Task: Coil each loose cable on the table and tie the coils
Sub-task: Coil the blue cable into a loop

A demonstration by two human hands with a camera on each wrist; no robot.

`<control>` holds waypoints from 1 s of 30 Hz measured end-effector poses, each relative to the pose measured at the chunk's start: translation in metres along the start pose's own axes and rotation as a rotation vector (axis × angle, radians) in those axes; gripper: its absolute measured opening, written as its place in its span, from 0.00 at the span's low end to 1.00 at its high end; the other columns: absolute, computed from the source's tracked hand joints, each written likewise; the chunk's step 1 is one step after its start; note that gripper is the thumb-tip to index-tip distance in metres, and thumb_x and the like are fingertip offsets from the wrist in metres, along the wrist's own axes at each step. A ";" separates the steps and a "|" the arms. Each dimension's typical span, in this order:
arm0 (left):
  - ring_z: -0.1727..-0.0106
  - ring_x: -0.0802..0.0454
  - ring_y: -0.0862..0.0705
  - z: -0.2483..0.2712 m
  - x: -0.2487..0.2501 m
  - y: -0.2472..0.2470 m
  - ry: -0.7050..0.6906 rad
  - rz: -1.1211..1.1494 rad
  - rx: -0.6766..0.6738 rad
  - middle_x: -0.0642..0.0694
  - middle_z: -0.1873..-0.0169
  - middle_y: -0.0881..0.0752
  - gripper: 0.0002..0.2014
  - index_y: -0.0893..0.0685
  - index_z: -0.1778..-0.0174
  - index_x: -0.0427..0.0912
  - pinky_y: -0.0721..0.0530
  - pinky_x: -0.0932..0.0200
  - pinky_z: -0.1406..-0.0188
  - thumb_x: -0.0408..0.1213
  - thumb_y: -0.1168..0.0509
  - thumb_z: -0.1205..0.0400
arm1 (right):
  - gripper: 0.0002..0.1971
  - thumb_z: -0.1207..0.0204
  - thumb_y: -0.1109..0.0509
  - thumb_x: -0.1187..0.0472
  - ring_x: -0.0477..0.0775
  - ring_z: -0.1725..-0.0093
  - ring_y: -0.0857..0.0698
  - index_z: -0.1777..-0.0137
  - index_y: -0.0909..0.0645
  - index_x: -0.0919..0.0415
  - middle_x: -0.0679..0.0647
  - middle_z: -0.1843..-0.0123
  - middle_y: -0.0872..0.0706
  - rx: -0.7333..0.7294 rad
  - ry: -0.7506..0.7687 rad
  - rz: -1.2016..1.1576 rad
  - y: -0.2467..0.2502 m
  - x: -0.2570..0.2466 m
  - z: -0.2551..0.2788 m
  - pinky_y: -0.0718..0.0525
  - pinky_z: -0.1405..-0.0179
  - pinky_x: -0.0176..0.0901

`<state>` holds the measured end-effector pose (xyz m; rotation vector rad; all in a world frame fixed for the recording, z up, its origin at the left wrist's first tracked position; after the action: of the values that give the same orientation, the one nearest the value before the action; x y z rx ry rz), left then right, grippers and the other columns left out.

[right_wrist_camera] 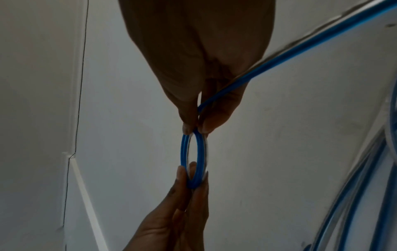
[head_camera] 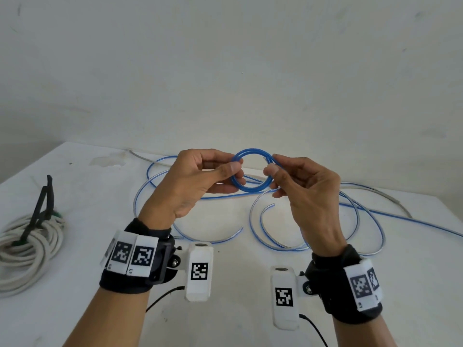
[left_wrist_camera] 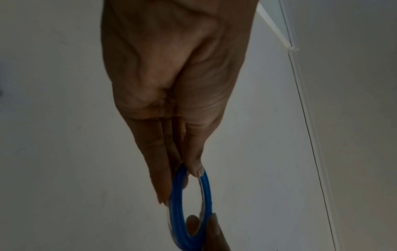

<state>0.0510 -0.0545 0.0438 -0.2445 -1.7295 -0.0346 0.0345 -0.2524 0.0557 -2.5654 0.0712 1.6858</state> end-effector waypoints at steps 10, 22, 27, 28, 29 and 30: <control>0.54 0.44 0.06 -0.004 -0.005 0.000 -0.021 0.159 0.141 0.40 0.58 0.07 0.16 0.11 0.43 0.33 0.09 0.56 0.57 0.38 0.27 0.24 | 0.04 0.17 0.27 0.67 0.57 0.54 0.05 0.45 0.15 0.62 0.58 0.53 0.06 0.145 -0.001 -0.111 -0.010 0.003 0.010 0.09 0.61 0.44; 0.51 0.51 0.07 0.003 -0.005 -0.019 0.026 -0.358 -0.167 0.47 0.53 0.05 0.18 0.09 0.39 0.45 0.12 0.54 0.40 0.44 0.24 0.25 | 0.05 0.25 0.20 0.70 0.58 0.60 0.06 0.54 0.12 0.62 0.56 0.59 0.06 -0.381 -0.041 0.254 -0.015 0.011 0.004 0.13 0.59 0.45; 0.54 0.55 0.08 0.006 -0.008 -0.018 0.062 -0.620 -0.203 0.49 0.62 0.06 0.10 0.06 0.47 0.49 0.10 0.57 0.47 0.40 0.20 0.24 | 0.04 0.25 0.20 0.67 0.50 0.61 0.08 0.55 0.09 0.58 0.49 0.62 0.07 -0.452 -0.014 0.413 -0.022 0.013 0.008 0.10 0.57 0.49; 0.55 0.54 0.07 0.006 -0.009 -0.016 0.087 -0.627 -0.198 0.49 0.62 0.06 0.09 0.06 0.48 0.48 0.10 0.58 0.49 0.39 0.20 0.24 | 0.04 0.24 0.20 0.67 0.49 0.61 0.08 0.55 0.09 0.56 0.48 0.62 0.07 -0.459 -0.012 0.432 -0.023 0.013 0.009 0.11 0.57 0.48; 0.56 0.54 0.07 0.007 -0.011 -0.015 0.109 -0.632 -0.192 0.49 0.63 0.06 0.09 0.05 0.50 0.48 0.10 0.58 0.50 0.38 0.19 0.25 | 0.05 0.24 0.20 0.66 0.48 0.60 0.08 0.55 0.09 0.55 0.46 0.63 0.07 -0.468 -0.011 0.449 -0.025 0.014 0.009 0.11 0.57 0.45; 0.57 0.54 0.07 0.007 -0.012 -0.014 0.122 -0.653 -0.185 0.50 0.63 0.06 0.09 0.05 0.51 0.49 0.09 0.57 0.50 0.37 0.18 0.26 | 0.05 0.25 0.19 0.66 0.47 0.60 0.08 0.55 0.08 0.55 0.46 0.62 0.07 -0.476 -0.011 0.464 -0.026 0.015 0.010 0.12 0.57 0.44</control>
<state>0.0439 -0.0692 0.0324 0.1936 -1.6196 -0.6741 0.0336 -0.2254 0.0391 -3.0665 0.3257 2.0848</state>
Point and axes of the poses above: each hand's wrist, its own z-axis away from the middle knuckle, its own y-axis out of the back of the hand, x = y × z, the point moved 8 cm from there along -z, towards the middle knuckle
